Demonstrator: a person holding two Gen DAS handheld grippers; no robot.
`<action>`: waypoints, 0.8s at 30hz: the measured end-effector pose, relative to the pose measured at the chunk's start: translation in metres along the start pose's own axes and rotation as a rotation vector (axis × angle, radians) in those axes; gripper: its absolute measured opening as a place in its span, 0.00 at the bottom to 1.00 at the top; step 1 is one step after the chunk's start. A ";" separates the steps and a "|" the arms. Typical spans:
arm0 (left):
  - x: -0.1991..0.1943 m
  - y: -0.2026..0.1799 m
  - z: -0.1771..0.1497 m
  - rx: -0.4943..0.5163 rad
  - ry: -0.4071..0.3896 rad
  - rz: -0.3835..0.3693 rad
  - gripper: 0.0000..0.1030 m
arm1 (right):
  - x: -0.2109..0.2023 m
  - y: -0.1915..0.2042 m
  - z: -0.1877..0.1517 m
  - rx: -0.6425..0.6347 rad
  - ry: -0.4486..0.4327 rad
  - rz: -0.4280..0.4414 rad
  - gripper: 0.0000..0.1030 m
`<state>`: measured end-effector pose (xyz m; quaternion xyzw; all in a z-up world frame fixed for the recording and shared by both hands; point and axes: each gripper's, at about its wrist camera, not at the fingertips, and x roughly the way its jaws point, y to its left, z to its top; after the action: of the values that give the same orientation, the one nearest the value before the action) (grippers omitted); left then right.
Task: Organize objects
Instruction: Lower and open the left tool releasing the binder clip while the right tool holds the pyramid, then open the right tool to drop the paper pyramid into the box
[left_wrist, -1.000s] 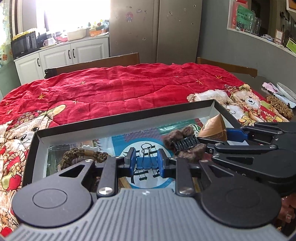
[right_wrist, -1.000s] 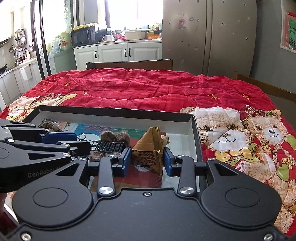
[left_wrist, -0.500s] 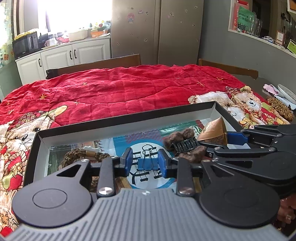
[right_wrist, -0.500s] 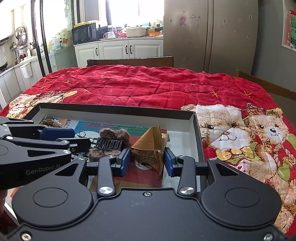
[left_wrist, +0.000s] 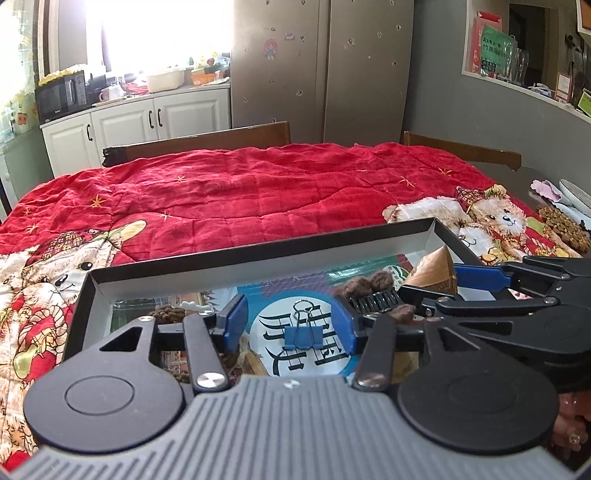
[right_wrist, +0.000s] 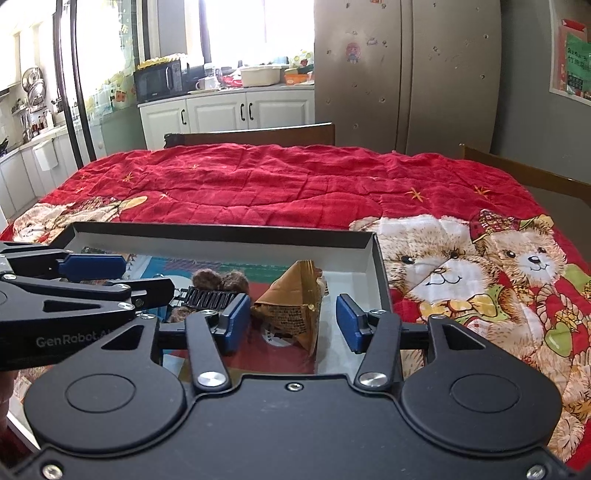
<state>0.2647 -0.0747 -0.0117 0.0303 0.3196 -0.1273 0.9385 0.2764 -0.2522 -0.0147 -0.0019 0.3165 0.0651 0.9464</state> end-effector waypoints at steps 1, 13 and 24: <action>-0.001 0.000 0.000 -0.003 -0.004 0.000 0.65 | -0.001 0.000 0.000 0.001 -0.006 -0.002 0.51; -0.025 -0.001 0.006 0.001 -0.075 0.012 0.73 | -0.019 -0.002 0.003 0.014 -0.088 -0.021 0.59; -0.046 0.000 0.008 0.000 -0.100 0.018 0.78 | -0.046 -0.002 0.005 0.027 -0.129 0.000 0.65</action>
<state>0.2345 -0.0656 0.0231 0.0266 0.2720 -0.1204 0.9544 0.2431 -0.2595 0.0171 0.0151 0.2556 0.0607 0.9647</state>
